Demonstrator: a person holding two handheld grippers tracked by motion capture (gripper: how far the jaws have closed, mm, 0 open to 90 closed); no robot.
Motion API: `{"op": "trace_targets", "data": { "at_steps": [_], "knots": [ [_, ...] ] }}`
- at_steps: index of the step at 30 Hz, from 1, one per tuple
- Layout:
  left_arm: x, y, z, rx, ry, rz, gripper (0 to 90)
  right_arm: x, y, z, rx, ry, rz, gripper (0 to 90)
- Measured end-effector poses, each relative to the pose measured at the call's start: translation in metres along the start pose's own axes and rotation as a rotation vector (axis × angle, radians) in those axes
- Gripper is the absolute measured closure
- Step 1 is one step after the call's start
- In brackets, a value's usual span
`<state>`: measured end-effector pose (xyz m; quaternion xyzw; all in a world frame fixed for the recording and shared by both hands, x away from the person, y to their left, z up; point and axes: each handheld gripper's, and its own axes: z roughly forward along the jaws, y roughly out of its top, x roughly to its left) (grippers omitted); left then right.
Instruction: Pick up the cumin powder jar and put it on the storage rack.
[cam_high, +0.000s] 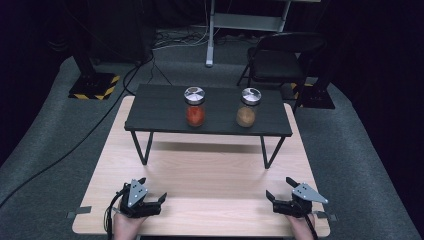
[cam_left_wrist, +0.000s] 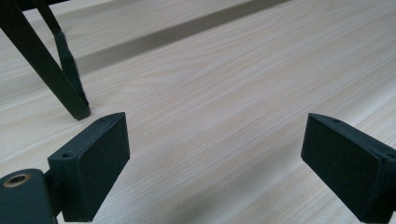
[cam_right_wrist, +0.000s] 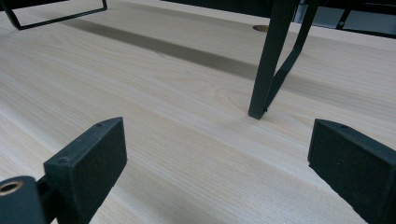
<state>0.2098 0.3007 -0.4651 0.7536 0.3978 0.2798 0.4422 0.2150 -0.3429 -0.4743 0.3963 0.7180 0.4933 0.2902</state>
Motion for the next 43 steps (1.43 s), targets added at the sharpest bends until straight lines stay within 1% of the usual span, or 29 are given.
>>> {"op": "trace_targets", "data": {
  "at_steps": [23,43],
  "knots": [
    [-0.0001,0.0004,0.0003,0.002,0.0,0.0,7.8,-0.0004,0.0005,0.0004,0.002,0.003,-0.005,3.8],
    [-0.0001,0.0011,0.0007,0.006,-0.001,0.001,7.8,-0.0013,0.0,-0.0001,0.0,0.007,0.005,3.8]
  ]
}}
